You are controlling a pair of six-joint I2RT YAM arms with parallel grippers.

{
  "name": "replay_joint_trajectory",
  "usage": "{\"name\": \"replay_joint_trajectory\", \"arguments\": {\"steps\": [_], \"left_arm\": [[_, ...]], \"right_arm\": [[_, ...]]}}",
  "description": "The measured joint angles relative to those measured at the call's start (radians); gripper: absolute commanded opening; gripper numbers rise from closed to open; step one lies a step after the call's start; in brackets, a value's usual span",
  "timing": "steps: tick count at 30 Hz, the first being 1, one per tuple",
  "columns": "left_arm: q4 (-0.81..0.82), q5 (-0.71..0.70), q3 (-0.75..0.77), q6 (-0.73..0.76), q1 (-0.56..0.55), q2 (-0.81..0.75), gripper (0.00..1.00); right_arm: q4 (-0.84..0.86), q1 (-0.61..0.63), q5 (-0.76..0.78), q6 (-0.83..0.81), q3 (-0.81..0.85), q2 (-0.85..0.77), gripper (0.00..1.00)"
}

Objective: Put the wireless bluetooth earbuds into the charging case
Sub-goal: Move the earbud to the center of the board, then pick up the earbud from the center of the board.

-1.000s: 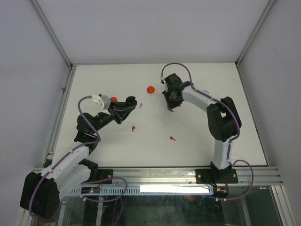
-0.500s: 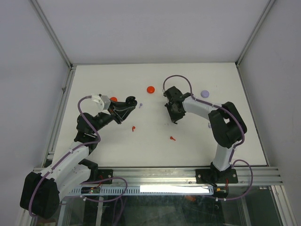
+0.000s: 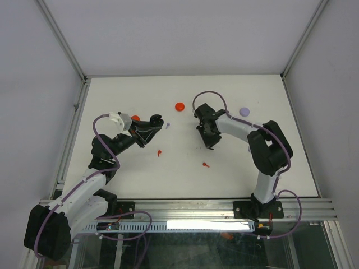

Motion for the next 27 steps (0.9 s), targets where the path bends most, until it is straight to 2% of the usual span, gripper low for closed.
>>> {"name": "replay_joint_trajectory", "arguments": {"steps": [9, 27], "left_arm": [[0.001, 0.0, 0.0, 0.0, 0.0, 0.002, 0.0], [0.005, 0.0, 0.0, -0.001, 0.0, 0.006, 0.0]], "right_arm": [[-0.085, 0.002, -0.004, -0.05, 0.069, 0.045, 0.29], [-0.15, 0.017, 0.0, -0.096, 0.133, 0.1, 0.27]]}}
